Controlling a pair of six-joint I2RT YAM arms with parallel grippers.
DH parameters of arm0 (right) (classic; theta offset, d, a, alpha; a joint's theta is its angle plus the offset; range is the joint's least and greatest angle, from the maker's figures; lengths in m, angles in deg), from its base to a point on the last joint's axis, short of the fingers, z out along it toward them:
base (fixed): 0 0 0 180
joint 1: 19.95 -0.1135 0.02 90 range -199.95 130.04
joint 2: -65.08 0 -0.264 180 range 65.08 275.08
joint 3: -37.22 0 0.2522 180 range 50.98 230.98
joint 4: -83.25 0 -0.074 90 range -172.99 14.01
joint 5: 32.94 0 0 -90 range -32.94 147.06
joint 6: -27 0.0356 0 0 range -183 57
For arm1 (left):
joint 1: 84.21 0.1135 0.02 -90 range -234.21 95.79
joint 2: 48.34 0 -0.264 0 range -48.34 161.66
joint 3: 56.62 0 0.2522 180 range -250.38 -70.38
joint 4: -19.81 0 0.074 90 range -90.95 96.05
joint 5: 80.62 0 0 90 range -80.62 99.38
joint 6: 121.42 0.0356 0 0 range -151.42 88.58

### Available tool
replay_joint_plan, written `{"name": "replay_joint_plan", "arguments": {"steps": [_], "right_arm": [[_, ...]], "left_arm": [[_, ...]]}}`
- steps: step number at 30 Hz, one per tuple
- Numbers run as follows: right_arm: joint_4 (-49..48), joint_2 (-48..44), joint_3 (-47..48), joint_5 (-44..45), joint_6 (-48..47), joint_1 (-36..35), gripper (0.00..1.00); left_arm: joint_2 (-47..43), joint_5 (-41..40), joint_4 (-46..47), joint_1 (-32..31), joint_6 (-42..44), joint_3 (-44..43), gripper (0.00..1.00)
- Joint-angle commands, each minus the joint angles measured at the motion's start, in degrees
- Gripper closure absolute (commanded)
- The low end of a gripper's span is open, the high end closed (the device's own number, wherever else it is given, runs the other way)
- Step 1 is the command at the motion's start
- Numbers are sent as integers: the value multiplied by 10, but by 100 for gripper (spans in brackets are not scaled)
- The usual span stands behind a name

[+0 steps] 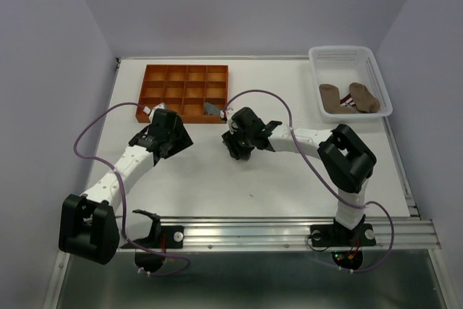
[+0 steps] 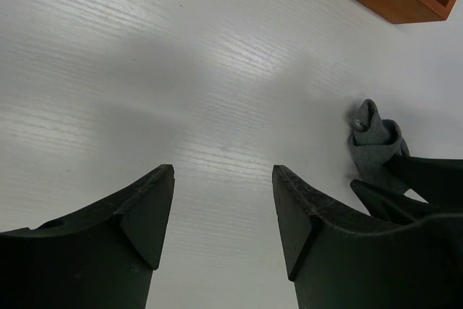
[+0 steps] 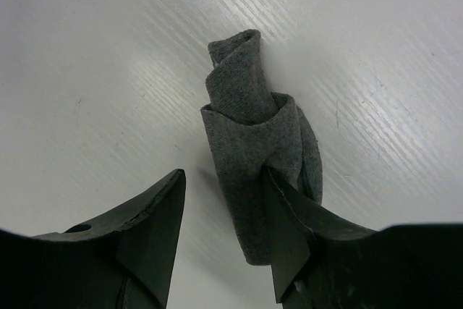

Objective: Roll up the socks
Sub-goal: Place the rolled socks into the container

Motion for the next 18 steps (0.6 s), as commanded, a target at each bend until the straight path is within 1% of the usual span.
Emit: {"name": "replay_joint_plan", "arguments": {"steps": [1, 5, 9, 14, 18], "right_arm": [[11, 27, 22, 74, -25, -15, 48], [11, 32, 28, 140, -41, -33, 48], [10, 21, 32, 132, -46, -38, 48], [10, -20, 37, 106, -46, -38, 48], [10, -35, 36, 113, -44, -38, 48]], "left_arm": [[-2, 1, 4, 4, 10, 0, 32], [0, 6, 6, 5, 12, -2, 32], [3, 8, 9, 5, 13, -2, 32], [5, 9, 10, 6, 14, 0, 32], [3, 11, 10, 6, 14, 1, 32]]}}
